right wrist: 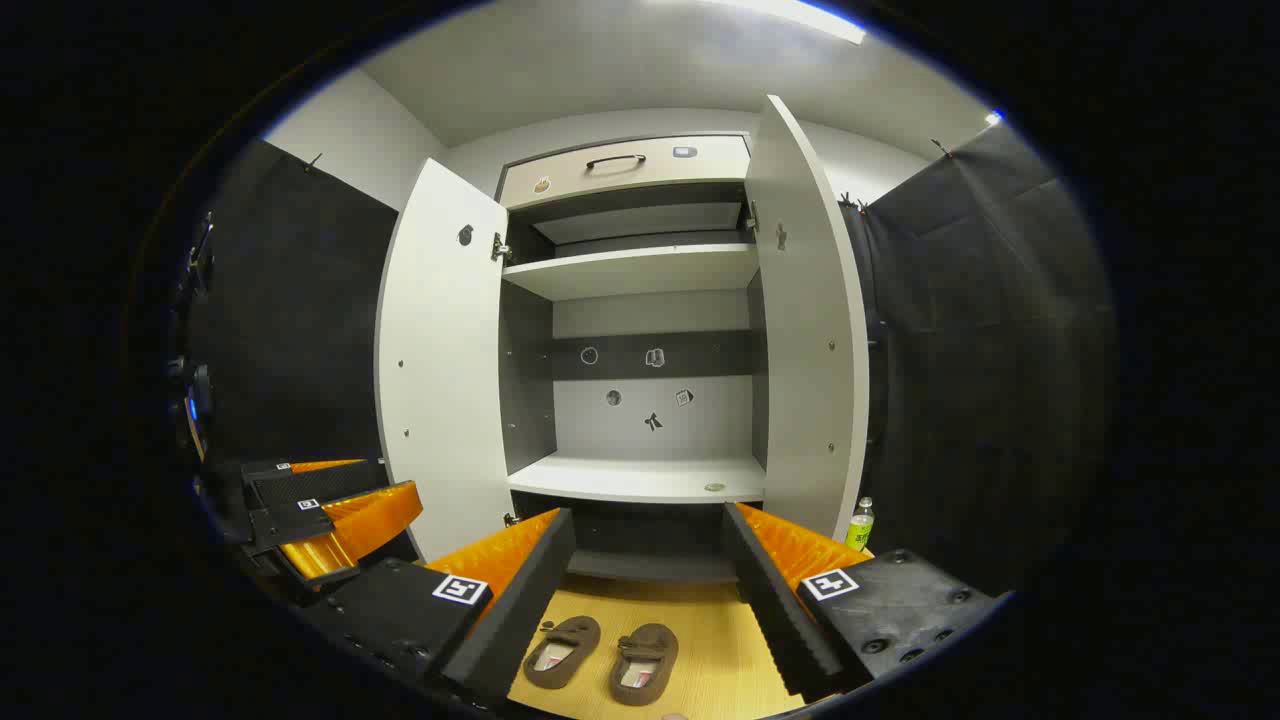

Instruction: Grab one shoe with the right hand and put it into the shoe cabinet, grab the other shoe with the left hand and put it into the shoe cabinet; then close the right door with the right hand and the left door with the left hand.

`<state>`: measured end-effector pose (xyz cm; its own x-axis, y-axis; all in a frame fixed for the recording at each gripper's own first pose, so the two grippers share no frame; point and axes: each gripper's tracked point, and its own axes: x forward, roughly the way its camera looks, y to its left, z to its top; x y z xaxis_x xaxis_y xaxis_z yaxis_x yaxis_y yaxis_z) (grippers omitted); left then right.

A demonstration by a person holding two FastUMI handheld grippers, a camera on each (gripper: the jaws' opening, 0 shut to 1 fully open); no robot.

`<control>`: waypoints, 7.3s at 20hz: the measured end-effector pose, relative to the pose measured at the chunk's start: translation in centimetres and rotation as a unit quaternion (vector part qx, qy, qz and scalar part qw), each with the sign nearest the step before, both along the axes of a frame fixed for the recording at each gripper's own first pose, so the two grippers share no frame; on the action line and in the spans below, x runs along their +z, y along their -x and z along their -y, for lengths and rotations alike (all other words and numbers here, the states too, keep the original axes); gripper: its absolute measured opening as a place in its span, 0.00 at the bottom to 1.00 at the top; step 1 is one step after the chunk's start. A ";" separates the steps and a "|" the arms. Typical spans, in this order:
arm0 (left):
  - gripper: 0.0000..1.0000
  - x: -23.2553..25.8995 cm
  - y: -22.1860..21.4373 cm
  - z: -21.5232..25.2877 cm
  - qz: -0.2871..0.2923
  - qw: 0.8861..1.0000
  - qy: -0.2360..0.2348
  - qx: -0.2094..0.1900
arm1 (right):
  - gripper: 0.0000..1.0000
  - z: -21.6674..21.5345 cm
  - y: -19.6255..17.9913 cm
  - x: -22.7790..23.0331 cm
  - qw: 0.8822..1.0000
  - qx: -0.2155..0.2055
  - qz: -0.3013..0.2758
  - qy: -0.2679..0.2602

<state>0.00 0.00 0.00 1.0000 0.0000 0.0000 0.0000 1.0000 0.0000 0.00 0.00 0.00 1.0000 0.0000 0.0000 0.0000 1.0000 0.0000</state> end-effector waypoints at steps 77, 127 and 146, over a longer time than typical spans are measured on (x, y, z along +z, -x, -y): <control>0.95 -15.2 -8.6 -4.6 -0.105 0.993 0.046 0.033 | 0.05 -1.4 -14.3 -37.9 0.951 -0.011 -0.308 -0.012; 0.96 -6.9 -7.6 -4.5 -0.095 0.985 0.019 0.142 | 0.95 3.3 -48.3 -11.5 0.966 0.017 -0.256 0.004; 0.95 -20.2 -5.5 -3.1 -0.179 0.978 0.101 -0.013 | 0.99 0.0 -21.0 -4.5 0.999 0.036 -0.017 0.008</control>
<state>5.48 3.06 -20.23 0.9354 -0.0627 -0.3480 -0.0099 0.9791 -0.2032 21.01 0.03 -4.47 0.9968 0.0713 -0.0348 -0.0718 0.9973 -0.0145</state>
